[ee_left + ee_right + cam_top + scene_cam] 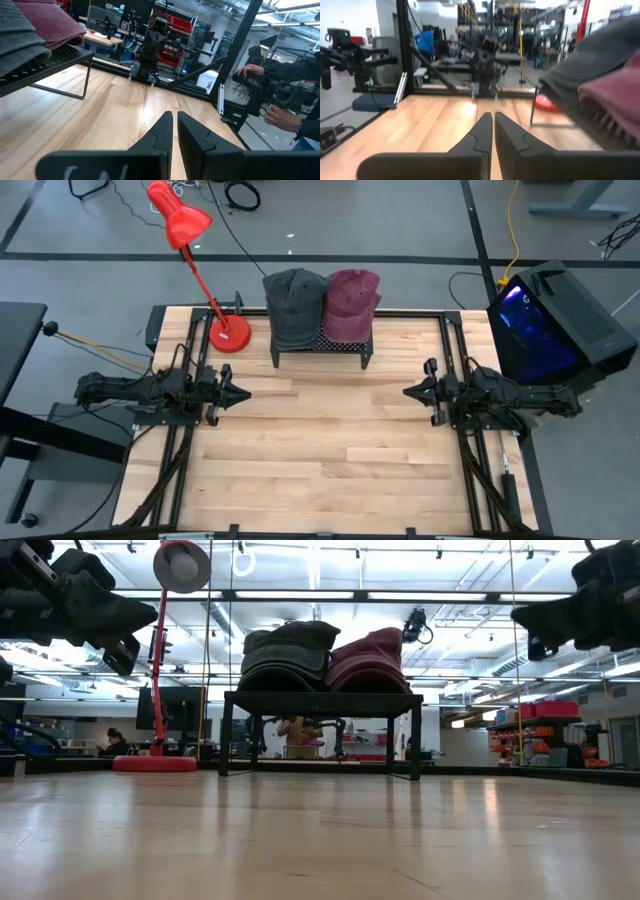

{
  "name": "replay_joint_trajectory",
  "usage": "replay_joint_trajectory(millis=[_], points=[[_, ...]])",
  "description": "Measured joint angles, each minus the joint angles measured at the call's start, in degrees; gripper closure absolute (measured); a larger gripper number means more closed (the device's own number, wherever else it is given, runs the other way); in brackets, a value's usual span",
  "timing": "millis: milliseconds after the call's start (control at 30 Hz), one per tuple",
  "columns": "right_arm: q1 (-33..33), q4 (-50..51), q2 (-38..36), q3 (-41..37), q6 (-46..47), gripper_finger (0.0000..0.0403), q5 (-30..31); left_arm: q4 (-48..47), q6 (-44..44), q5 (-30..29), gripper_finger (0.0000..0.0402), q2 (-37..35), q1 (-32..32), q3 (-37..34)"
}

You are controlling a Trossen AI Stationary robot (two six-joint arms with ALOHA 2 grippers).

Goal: Pick & Place hat
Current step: Return to Home Position

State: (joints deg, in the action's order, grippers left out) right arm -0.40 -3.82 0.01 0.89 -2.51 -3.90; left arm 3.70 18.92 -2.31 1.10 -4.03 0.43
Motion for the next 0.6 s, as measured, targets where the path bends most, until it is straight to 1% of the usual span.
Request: replay_joint_trajectory(millis=[100,233,367,600], points=[[0.00,3.04,0.00,0.00,1.76,0.0380,0.02,0.00,0.00,0.00,0.0369,0.00,0.00,0.00],[0.00,2.74,-0.02,0.00,0.18,0.0380,0.47,0.00,0.00,0.00,0.0369,0.01,0.00,0.00],[0.00,3.03,-0.02,0.00,0.52,0.0380,1.84,0.00,0.00,0.00,0.0369,0.00,0.00,0.00],[0.00,3.00,-0.02,0.00,-0.12,0.0380,1.68,0.00,0.00,0.00,0.0369,0.02,0.00,0.00]])
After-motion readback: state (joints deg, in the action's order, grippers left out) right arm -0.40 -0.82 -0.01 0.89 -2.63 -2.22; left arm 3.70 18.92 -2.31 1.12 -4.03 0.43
